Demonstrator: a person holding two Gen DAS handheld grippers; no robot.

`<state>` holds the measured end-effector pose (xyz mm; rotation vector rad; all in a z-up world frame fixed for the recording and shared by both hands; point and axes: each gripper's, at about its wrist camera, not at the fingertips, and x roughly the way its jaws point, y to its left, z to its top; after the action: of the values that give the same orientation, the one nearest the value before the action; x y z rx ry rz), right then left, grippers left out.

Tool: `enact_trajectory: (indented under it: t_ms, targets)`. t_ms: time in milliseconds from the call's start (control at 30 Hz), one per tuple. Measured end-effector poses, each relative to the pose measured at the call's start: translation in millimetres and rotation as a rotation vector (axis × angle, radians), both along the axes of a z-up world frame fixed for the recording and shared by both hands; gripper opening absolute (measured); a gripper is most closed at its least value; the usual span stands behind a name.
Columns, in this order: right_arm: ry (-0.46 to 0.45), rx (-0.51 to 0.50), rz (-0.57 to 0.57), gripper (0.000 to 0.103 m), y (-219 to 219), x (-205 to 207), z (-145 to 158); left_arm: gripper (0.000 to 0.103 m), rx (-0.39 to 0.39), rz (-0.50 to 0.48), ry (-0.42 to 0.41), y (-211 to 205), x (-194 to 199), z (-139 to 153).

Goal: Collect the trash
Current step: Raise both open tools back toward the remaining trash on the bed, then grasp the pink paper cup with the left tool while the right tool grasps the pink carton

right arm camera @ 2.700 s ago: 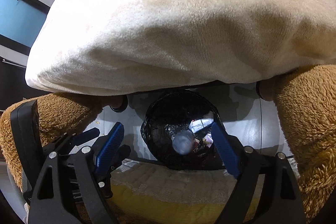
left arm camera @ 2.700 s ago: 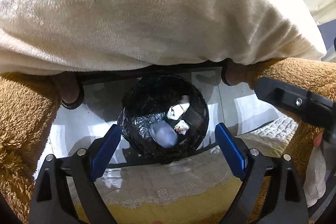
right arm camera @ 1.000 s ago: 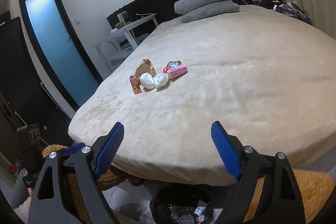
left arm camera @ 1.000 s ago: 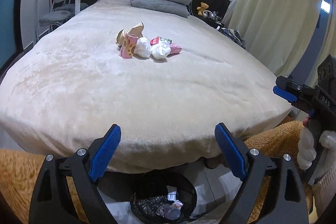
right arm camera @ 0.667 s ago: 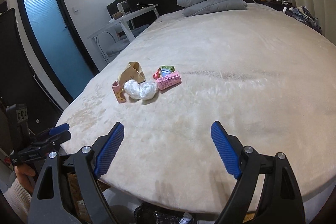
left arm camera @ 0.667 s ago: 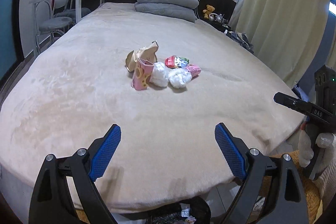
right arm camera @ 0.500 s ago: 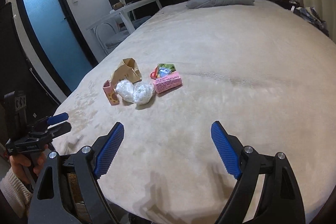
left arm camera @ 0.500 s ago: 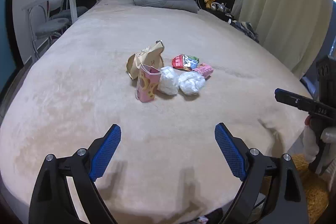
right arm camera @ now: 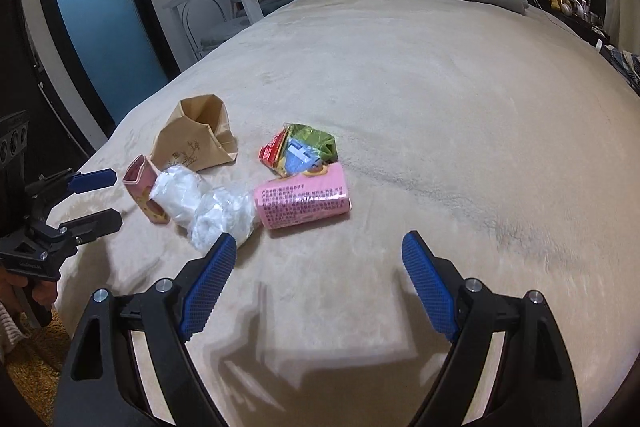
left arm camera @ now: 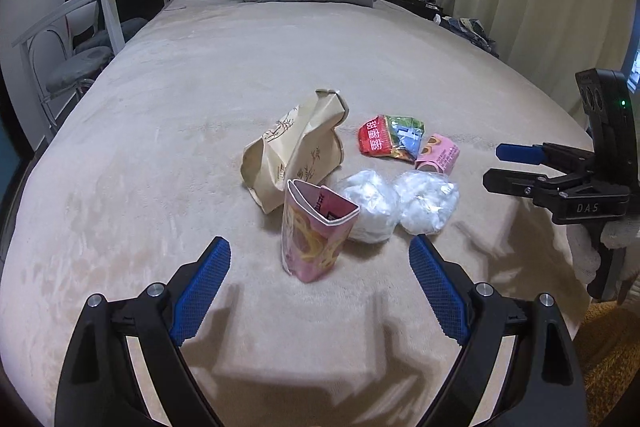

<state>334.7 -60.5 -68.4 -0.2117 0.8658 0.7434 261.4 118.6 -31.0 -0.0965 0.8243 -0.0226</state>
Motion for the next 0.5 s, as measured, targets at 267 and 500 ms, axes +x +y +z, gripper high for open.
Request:
enact_trajectory:
  t_ms: [267, 500]
  targets:
    - [-0.023, -0.065, 0.060, 0.084, 29, 15, -21, 0.089, 0.029, -0.033, 0.022, 5, 18, -14]
    - [-0.025, -0.076, 0.069, 0.084, 39, 30, -31, 0.077, 0.010, -0.054, 0.025, 10, 26, -19]
